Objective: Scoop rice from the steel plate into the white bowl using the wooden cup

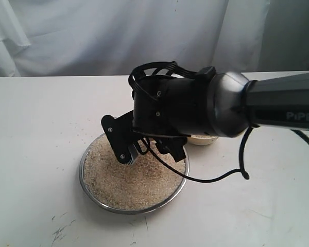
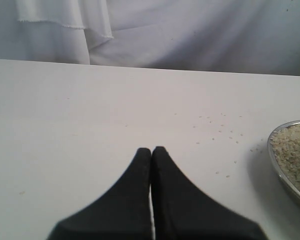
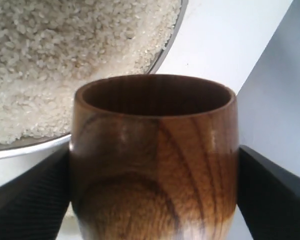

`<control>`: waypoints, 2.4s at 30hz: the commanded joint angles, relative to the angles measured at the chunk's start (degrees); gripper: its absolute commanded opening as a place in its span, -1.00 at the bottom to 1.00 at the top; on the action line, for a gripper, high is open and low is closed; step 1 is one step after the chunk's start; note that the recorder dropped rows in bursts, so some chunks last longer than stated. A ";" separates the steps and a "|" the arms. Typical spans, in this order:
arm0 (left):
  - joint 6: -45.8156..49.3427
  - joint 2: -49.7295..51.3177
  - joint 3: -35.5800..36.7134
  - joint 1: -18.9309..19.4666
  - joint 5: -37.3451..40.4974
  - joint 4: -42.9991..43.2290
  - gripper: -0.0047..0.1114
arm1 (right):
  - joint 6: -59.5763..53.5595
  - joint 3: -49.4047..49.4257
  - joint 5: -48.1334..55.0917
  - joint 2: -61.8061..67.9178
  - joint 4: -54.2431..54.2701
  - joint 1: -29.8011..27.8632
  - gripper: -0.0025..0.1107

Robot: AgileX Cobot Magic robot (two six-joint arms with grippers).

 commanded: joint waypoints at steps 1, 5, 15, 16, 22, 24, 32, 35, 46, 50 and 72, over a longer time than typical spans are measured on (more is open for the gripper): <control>-0.04 -0.24 0.28 -0.15 -0.76 0.06 -0.92 | -2.14 -0.57 0.75 1.35 -4.68 -0.23 -0.96; -0.04 -0.24 0.28 -0.15 -0.76 0.06 -0.92 | -2.03 -0.57 1.32 2.87 -9.47 -0.88 -0.96; -0.04 -0.24 0.28 -0.15 -0.76 0.06 -0.92 | -1.93 -0.57 1.33 6.00 -17.29 -2.87 -0.96; -0.04 -0.24 0.28 -0.15 -0.76 0.06 -0.92 | -1.93 -0.57 1.03 6.24 -17.58 -2.87 -0.96; -0.04 -0.24 0.28 -0.15 -0.76 0.06 -0.92 | -1.93 -0.57 0.17 8.33 -19.21 -2.87 -0.96; -0.04 -0.24 0.28 -0.15 -0.76 0.06 -0.92 | -1.93 -0.57 -0.15 9.01 -19.25 -2.87 -0.96; -0.04 -0.24 0.28 -0.15 -0.76 0.06 -0.92 | -1.93 -0.57 -0.43 10.33 -19.39 -1.65 -0.96; -0.04 -0.24 0.28 -0.15 -0.76 0.06 -0.92 | -2.15 -0.57 -0.90 10.33 -18.75 -1.00 -0.96; -0.04 -0.24 0.28 -0.15 -0.76 0.06 -0.92 | -2.25 -0.57 -1.00 12.63 -16.35 2.64 -0.96; -0.04 -0.24 0.28 -0.15 -0.76 0.06 -0.92 | -2.60 -0.57 -1.00 13.50 -15.73 3.96 -0.96; -0.04 -0.24 0.28 -0.15 -0.76 0.06 -0.92 | 3.76 -0.57 -1.28 12.24 -13.81 7.04 -0.96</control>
